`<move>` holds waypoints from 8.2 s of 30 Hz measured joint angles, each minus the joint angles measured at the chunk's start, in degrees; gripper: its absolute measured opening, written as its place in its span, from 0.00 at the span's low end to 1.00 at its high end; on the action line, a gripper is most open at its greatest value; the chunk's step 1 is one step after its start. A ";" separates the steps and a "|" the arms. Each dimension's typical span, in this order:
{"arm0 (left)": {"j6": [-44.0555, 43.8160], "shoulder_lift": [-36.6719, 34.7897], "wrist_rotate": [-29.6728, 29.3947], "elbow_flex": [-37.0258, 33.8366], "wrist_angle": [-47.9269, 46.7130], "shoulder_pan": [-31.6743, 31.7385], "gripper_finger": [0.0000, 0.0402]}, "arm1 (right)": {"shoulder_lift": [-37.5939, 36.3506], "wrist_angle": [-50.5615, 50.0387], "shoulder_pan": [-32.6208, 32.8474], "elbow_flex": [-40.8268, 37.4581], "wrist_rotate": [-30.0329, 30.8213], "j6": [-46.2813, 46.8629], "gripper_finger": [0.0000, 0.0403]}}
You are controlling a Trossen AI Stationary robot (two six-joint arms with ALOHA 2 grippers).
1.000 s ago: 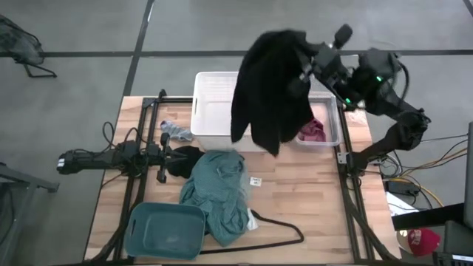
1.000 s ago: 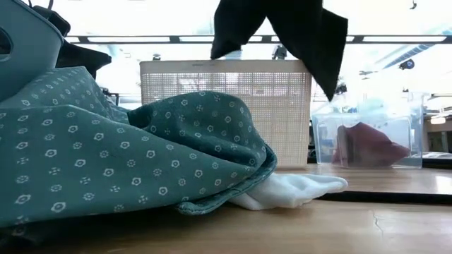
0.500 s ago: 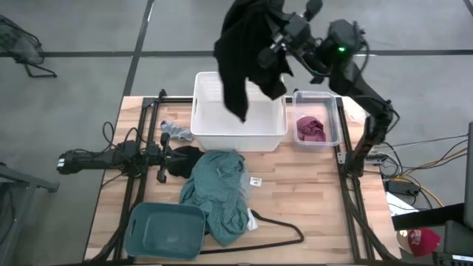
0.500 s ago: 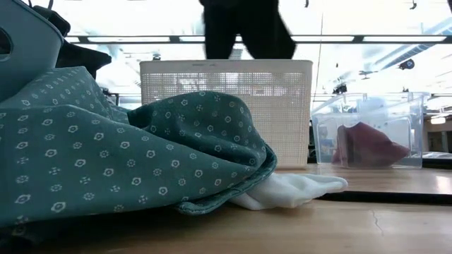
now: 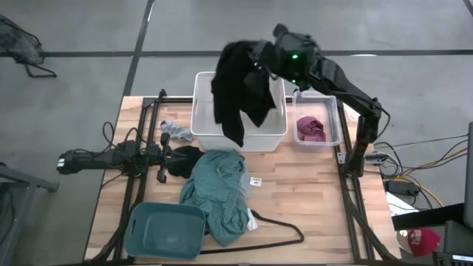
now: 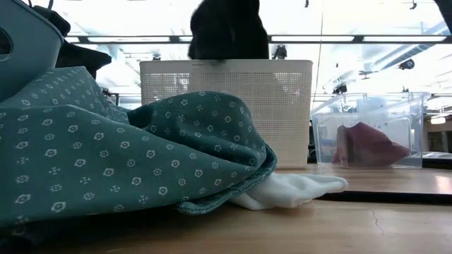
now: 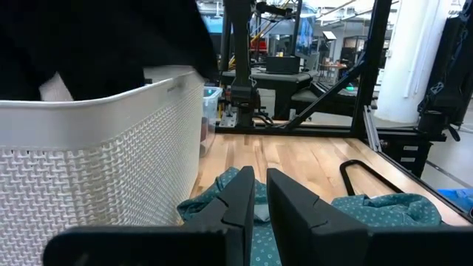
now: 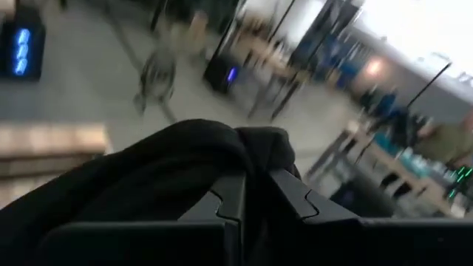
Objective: Pick & Place Cloths
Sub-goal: Put the black shirt into the white bin, then put the green shirt into the white bin
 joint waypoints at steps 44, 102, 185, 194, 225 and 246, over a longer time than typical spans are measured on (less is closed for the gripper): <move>0.00 0.00 -0.02 0.00 0.00 -0.01 0.11 | 11.05 -41.89 1.24 -0.57 -4.99 17.53 0.62; 0.00 0.00 -0.01 0.00 0.00 0.00 0.11 | 19.83 9.96 27.06 -40.70 -15.79 13.61 0.45; 0.00 0.31 -0.19 0.00 0.00 -0.02 0.11 | 17.68 -26.34 -2.77 -6.29 -2.37 4.93 0.05; 0.00 0.31 -0.21 0.00 0.00 0.00 0.11 | 15.64 -25.95 0.12 -5.32 9.66 1.69 0.28; 0.00 0.28 -0.19 0.00 0.00 -0.02 0.11 | 7.43 -15.84 31.78 -28.85 9.66 0.26 0.55; 0.00 0.28 -0.18 0.00 0.00 -0.01 0.11 | 7.39 9.25 32.13 -54.50 11.85 -10.01 0.68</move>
